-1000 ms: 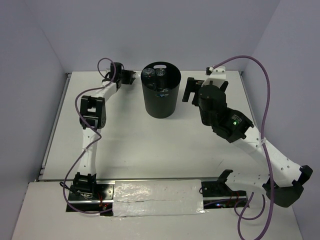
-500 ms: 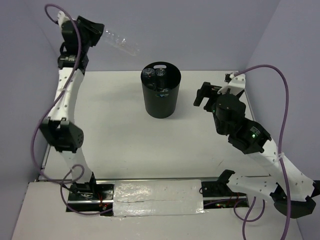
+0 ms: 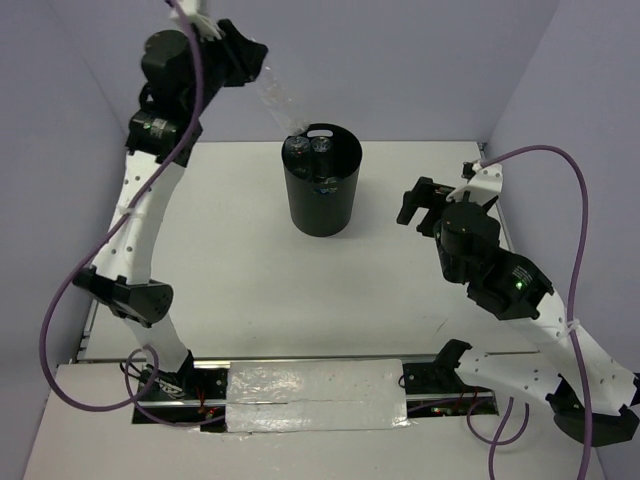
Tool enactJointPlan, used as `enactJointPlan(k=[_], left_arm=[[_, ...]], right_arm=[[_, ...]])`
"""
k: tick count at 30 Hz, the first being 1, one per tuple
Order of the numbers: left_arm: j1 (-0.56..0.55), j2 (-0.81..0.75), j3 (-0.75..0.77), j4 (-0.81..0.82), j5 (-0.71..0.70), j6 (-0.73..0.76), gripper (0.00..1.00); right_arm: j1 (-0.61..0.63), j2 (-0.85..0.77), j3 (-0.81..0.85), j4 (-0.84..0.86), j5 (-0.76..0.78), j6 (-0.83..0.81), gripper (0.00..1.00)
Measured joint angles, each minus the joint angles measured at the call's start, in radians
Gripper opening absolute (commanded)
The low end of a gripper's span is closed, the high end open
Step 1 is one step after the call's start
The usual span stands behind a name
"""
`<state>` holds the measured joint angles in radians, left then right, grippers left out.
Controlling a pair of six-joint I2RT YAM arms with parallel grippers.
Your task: Put the plastic bottles in the bin
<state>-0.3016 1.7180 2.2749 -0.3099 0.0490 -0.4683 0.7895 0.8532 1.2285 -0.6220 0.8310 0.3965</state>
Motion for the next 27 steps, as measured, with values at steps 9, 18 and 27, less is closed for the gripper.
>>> enactJointPlan(k=[9, 18, 27], left_arm=[[-0.167, 0.114, -0.064, -0.078, -0.027, 0.119, 0.28], [-0.219, 0.129, -0.097, -0.058, -0.054, 0.131, 0.31], [-0.274, 0.203, -0.115, -0.053, -0.071, 0.138, 0.99]], right_arm=[[0.0, -0.05, -0.01, -0.043, 0.018, 0.042, 0.97], [0.0, -0.059, -0.045, -0.055, 0.023, 0.068, 0.97], [0.0, -0.069, -0.057, -0.074, 0.032, 0.082, 0.97]])
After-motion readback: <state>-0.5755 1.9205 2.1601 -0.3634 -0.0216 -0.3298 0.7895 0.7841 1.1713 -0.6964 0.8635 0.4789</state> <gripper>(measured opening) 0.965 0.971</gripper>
